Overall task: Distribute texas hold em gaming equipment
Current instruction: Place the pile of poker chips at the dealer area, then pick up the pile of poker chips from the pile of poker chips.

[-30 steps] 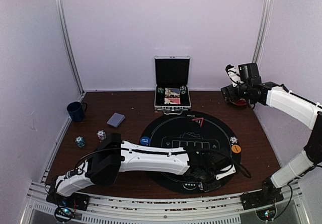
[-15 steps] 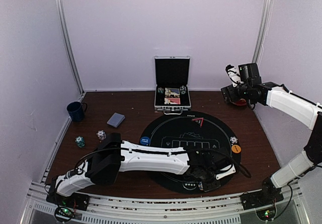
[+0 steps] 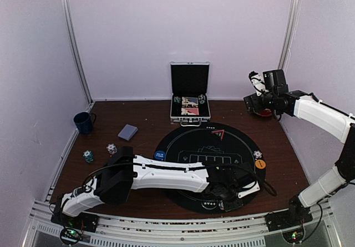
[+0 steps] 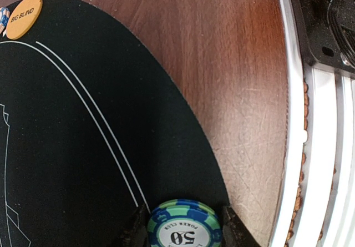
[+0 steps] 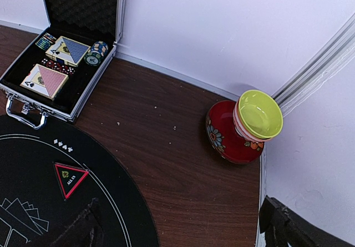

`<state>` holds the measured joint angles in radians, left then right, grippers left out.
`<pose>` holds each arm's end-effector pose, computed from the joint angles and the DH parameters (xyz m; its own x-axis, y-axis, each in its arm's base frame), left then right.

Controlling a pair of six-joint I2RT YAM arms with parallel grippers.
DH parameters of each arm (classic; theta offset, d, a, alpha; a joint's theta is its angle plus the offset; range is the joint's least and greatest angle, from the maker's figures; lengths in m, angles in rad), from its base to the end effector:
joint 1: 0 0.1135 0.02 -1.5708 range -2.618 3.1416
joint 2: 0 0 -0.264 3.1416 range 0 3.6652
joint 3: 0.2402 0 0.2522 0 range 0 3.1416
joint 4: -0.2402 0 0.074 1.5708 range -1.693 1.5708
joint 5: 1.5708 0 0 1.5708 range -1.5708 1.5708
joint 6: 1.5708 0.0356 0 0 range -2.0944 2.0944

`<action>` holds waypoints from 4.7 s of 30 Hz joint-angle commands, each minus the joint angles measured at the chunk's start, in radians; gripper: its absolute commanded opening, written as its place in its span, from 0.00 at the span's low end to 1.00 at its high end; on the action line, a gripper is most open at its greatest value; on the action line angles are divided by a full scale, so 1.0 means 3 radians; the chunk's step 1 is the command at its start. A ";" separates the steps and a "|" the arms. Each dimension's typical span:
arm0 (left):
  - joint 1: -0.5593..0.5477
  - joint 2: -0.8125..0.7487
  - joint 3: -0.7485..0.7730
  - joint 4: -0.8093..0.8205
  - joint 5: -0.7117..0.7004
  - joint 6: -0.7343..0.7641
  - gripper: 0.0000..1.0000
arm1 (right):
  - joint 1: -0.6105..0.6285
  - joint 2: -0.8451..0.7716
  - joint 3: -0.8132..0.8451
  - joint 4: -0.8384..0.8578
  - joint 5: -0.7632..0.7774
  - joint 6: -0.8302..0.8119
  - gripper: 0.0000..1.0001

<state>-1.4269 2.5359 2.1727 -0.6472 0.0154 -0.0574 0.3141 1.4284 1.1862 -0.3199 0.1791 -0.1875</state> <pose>0.0777 -0.5400 0.1400 -0.1781 0.8291 -0.5299 0.9821 0.1831 -0.0435 0.3130 0.0950 0.3162 -0.4681 -0.3449 -0.8136 -0.2523 0.9345 -0.2510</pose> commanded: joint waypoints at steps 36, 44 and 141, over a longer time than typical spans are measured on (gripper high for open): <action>-0.0014 -0.0375 0.0105 -0.0108 -0.0462 -0.0019 0.95 | -0.0015 -0.0123 -0.0038 0.0059 -0.0024 -0.0009 1.00; 0.0278 -0.0978 -0.0239 -0.0312 -0.1048 -0.0579 0.98 | -0.0017 -0.0129 -0.0035 0.0046 -0.0064 -0.0007 1.00; 0.4756 -0.3396 -0.4460 0.0326 -0.0276 -0.1046 0.55 | 0.0113 -0.0175 -0.0058 0.0052 -0.0138 -0.0009 1.00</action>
<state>-0.0036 1.5120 0.8433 -0.5735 -0.0704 -0.3805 0.3420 1.4040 1.1854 -0.3187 0.1303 -0.1875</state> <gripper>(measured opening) 0.568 0.999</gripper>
